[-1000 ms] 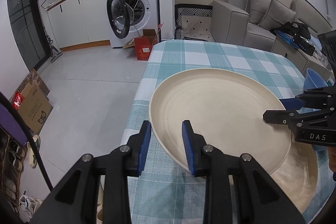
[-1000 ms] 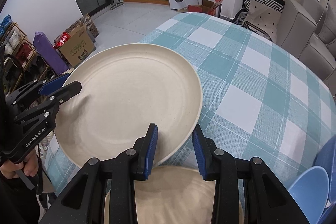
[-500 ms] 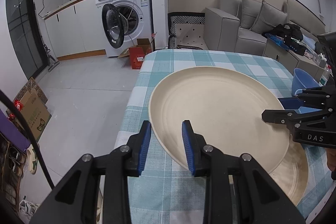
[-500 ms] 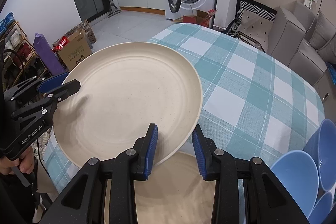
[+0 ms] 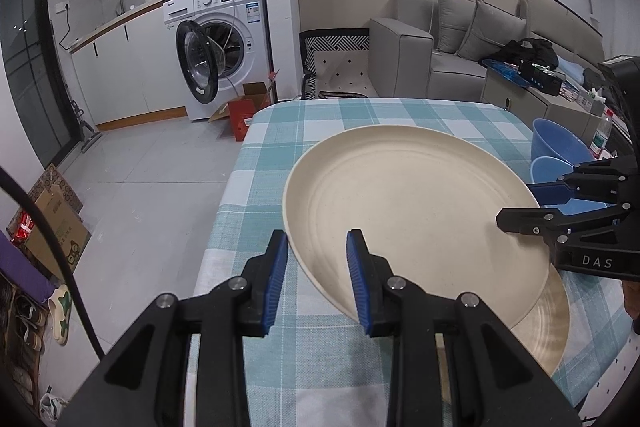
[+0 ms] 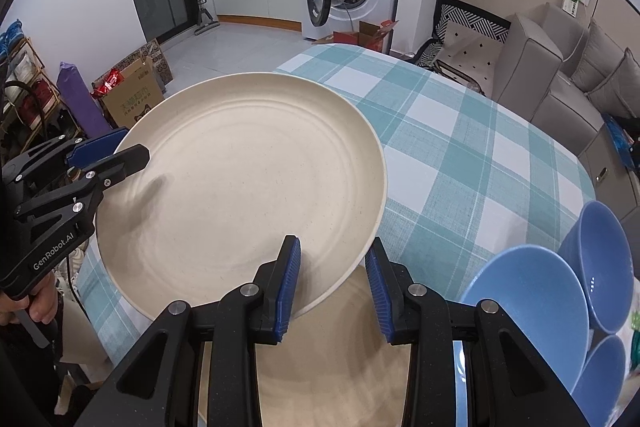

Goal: Organize plates and bowls
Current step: 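Lift the gripped beige plates off the tablecloth with both tools, then carry the held beige plates with both tools toward the blue bowls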

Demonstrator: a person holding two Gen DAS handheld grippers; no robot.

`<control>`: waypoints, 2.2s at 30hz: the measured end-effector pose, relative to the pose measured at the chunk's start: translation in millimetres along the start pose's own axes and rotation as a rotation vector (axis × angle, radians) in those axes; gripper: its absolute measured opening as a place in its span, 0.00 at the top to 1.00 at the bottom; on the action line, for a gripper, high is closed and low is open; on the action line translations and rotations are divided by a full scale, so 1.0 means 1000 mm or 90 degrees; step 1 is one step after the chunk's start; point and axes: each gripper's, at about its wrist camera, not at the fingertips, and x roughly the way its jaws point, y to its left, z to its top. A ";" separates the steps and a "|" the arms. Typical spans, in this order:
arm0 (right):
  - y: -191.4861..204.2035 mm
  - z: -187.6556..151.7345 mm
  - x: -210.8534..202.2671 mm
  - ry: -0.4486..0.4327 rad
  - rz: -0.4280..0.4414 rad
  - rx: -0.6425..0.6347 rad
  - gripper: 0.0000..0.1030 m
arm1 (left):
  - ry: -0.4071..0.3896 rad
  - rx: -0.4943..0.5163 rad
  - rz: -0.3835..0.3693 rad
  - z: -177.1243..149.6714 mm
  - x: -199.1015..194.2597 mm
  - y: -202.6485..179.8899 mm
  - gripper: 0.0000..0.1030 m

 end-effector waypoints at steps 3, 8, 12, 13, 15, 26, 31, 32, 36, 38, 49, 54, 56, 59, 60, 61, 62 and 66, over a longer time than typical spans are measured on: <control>-0.003 -0.007 -0.004 0.005 -0.004 0.003 0.67 | 0.000 0.006 -0.005 -0.002 -0.003 -0.006 0.72; -0.005 -0.017 -0.009 0.008 -0.010 0.001 0.67 | 0.001 0.012 -0.011 -0.006 -0.005 -0.014 0.72; -0.008 -0.025 -0.012 0.012 -0.012 0.001 0.67 | 0.002 0.016 -0.018 -0.008 -0.006 -0.019 0.72; -0.007 -0.027 -0.013 0.014 -0.012 0.002 0.67 | 0.003 0.018 -0.019 -0.009 -0.006 -0.021 0.72; -0.009 -0.032 -0.014 0.017 -0.013 0.004 0.67 | 0.005 0.022 -0.022 -0.010 -0.006 -0.023 0.72; -0.010 -0.054 -0.019 0.030 -0.020 0.004 0.67 | 0.013 0.029 -0.040 -0.022 -0.009 -0.036 0.72; -0.009 -0.064 -0.019 0.035 -0.021 0.001 0.67 | 0.018 0.032 -0.042 -0.028 -0.010 -0.039 0.72; -0.009 -0.066 -0.020 0.036 -0.022 0.001 0.67 | 0.019 0.033 -0.043 -0.030 -0.011 -0.040 0.72; -0.007 -0.072 -0.022 0.037 -0.023 0.001 0.67 | 0.022 0.034 -0.047 -0.035 -0.012 -0.042 0.72; -0.006 -0.077 -0.021 0.041 -0.024 -0.001 0.67 | 0.026 0.038 -0.047 -0.038 -0.012 -0.044 0.72; -0.005 -0.092 -0.020 0.053 -0.029 -0.007 0.67 | 0.037 0.049 -0.053 -0.047 -0.014 -0.051 0.72; -0.004 -0.098 -0.020 0.062 -0.029 -0.010 0.67 | 0.044 0.054 -0.056 -0.051 -0.013 -0.053 0.72; -0.005 -0.100 -0.019 0.064 -0.030 -0.011 0.67 | 0.048 0.057 -0.056 -0.053 -0.013 -0.055 0.72; -0.006 -0.104 -0.019 0.068 -0.032 -0.009 0.67 | 0.052 0.061 -0.059 -0.055 -0.011 -0.058 0.72; -0.007 -0.105 -0.019 0.070 -0.033 -0.009 0.67 | 0.054 0.062 -0.060 -0.055 -0.010 -0.059 0.72; -0.007 -0.106 -0.019 0.072 -0.034 -0.009 0.67 | 0.055 0.064 -0.061 -0.056 -0.010 -0.060 0.72; -0.008 -0.107 -0.019 0.074 -0.036 -0.010 0.67 | 0.057 0.065 -0.062 -0.057 -0.010 -0.061 0.72; -0.009 -0.111 -0.019 0.082 -0.042 -0.013 0.67 | 0.065 0.072 -0.068 -0.059 -0.006 -0.065 0.72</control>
